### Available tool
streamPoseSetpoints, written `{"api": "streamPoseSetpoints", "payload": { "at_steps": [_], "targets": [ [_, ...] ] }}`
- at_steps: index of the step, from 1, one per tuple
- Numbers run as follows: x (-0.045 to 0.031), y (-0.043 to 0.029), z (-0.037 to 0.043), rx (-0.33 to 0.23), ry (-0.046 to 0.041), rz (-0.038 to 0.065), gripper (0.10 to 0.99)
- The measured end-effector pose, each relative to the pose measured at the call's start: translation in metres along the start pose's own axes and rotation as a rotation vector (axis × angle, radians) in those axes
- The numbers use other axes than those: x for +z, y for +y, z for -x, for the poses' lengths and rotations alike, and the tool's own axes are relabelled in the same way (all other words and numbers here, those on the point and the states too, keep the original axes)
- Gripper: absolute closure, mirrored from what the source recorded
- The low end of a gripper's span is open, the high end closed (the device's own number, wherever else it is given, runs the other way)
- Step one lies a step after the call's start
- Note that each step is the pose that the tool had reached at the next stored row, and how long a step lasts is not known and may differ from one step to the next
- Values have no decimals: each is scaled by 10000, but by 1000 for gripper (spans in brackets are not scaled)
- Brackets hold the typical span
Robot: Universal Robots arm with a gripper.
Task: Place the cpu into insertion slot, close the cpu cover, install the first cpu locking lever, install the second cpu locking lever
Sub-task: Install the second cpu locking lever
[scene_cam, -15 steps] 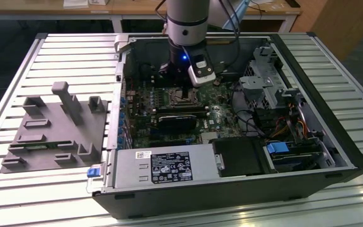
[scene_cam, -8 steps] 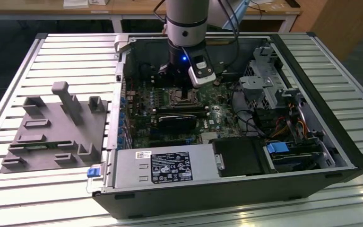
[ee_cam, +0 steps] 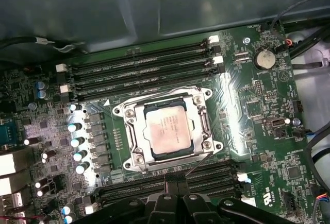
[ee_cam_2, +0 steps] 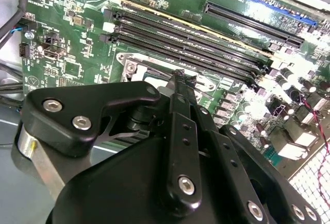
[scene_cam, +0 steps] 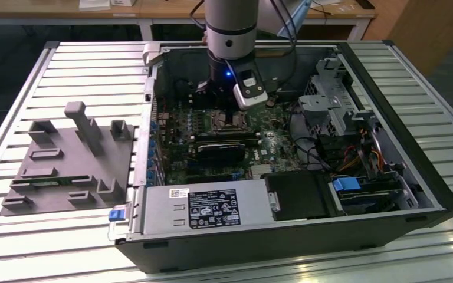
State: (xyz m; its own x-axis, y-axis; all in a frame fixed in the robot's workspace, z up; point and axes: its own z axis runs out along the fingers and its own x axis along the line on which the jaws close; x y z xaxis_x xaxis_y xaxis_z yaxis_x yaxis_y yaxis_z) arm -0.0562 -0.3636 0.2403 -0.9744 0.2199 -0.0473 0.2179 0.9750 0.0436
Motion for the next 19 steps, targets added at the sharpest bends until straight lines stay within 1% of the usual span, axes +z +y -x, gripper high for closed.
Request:
{"api": "streamPoseSetpoints", "payload": {
  "at_steps": [4, 12, 16, 19],
  "targets": [
    [25, -9, -14, 1, 5, 17, 984],
    [29, -11, -21, 0, 5, 20, 984],
    [34, -22, -43, 2, 3, 28, 984],
    [42, -35, -49, 1, 9, 57, 984]
  ]
}}
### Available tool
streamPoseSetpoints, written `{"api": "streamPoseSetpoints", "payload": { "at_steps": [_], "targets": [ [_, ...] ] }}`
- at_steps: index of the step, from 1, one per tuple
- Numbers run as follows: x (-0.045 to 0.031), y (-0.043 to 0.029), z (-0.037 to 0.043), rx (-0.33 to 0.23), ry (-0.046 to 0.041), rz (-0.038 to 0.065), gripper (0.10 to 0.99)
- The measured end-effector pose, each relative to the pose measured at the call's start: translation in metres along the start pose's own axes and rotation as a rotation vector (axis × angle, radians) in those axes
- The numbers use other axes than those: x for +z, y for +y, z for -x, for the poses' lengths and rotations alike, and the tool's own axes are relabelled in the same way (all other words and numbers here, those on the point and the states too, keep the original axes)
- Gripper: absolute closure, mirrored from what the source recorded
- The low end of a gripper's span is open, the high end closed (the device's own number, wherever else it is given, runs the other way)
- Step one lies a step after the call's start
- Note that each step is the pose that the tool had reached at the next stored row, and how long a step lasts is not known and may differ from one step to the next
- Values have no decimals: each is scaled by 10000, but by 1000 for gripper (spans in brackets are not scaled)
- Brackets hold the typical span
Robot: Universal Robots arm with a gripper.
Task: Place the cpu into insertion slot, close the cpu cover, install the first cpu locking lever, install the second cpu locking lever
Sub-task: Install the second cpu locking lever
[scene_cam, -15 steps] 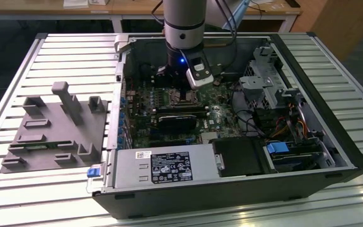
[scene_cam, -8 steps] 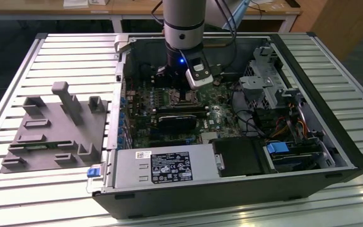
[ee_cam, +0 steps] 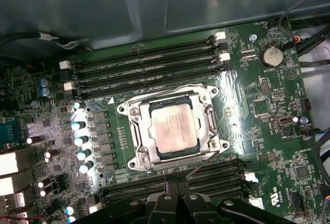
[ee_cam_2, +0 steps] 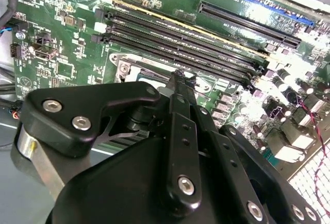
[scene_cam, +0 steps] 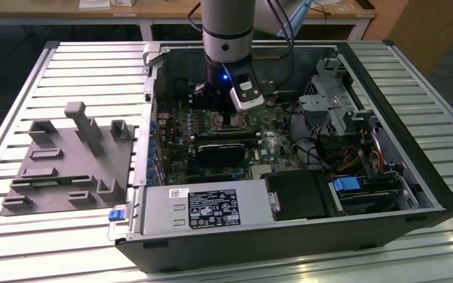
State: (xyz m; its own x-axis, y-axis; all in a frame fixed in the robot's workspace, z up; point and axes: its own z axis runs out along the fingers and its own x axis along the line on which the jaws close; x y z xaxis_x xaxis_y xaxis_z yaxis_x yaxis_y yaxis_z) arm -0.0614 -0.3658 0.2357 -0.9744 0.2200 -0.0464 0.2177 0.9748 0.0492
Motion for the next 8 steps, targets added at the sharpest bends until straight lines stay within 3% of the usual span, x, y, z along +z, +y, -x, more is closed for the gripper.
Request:
{"api": "streamPoseSetpoints", "payload": {
  "at_steps": [2, 8],
  "targets": [
    [7, -44, 3, 5, 15, 61, 984],
    [31, -66, -8, 21, 72, 355, 984]
  ]
}}
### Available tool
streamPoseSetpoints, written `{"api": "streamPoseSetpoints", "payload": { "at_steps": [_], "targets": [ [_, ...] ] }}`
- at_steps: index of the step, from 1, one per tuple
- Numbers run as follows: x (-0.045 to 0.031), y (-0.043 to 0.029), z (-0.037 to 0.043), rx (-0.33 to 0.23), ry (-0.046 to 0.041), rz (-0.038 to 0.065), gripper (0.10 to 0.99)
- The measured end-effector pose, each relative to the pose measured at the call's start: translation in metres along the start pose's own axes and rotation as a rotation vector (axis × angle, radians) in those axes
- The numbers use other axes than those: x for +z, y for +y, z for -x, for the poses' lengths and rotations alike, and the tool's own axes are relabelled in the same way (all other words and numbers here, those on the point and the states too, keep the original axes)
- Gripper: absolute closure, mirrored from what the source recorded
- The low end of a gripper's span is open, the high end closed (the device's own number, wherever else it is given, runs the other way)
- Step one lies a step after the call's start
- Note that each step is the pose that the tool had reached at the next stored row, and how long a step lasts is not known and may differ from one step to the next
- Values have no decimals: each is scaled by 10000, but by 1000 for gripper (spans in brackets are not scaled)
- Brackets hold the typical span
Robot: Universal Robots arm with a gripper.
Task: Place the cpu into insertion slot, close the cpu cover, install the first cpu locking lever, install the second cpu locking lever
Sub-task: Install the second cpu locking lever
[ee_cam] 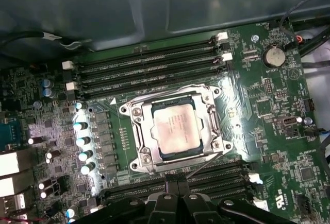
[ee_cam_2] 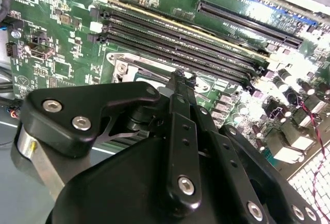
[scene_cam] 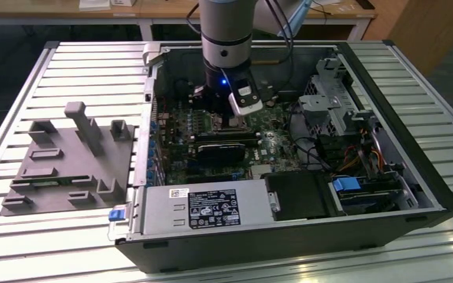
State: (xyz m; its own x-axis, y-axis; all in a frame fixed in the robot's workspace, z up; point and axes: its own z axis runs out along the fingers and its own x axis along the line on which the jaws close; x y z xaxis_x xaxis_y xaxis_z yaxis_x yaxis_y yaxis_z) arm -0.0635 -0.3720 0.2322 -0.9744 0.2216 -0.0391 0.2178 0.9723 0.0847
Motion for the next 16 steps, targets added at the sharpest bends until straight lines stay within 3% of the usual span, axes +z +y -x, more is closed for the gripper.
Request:
{"api": "streamPoseSetpoints", "payload": {
  "at_steps": [16],
  "targets": [
    [35, -84, -5, 17, 66, 299, 984]
  ]
}}
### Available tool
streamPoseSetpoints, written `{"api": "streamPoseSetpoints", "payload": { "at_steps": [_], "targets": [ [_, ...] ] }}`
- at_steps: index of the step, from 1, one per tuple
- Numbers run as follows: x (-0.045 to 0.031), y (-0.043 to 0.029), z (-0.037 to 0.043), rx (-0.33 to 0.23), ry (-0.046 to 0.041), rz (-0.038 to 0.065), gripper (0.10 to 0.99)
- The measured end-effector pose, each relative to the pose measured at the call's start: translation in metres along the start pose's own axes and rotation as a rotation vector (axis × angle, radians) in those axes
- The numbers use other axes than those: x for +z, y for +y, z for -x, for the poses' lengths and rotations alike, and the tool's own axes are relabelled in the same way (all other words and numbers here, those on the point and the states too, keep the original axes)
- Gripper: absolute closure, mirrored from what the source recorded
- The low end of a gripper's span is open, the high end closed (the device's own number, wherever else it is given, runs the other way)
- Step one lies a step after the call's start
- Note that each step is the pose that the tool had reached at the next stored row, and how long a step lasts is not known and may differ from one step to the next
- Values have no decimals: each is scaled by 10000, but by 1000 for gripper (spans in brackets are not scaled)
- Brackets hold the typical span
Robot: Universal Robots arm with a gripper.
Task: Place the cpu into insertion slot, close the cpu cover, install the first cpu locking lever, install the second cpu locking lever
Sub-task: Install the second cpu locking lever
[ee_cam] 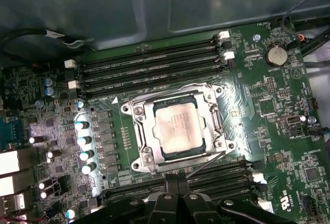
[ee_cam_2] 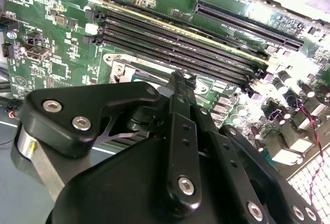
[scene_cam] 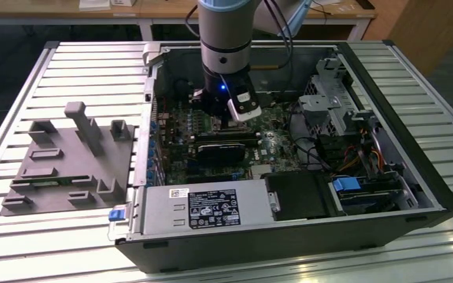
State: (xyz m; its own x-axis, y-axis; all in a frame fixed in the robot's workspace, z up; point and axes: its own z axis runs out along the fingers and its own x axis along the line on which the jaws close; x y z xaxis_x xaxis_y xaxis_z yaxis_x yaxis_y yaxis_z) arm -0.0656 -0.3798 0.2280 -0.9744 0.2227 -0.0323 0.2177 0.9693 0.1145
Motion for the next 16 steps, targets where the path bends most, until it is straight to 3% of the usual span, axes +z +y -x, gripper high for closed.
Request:
{"api": "streamPoseSetpoints", "payload": {
  "at_steps": [13, 16],
  "targets": [
    [45, -40, -37, 12, 36, 241, 984],
    [51, -45, -40, 10, 15, 254, 984]
  ]
}}
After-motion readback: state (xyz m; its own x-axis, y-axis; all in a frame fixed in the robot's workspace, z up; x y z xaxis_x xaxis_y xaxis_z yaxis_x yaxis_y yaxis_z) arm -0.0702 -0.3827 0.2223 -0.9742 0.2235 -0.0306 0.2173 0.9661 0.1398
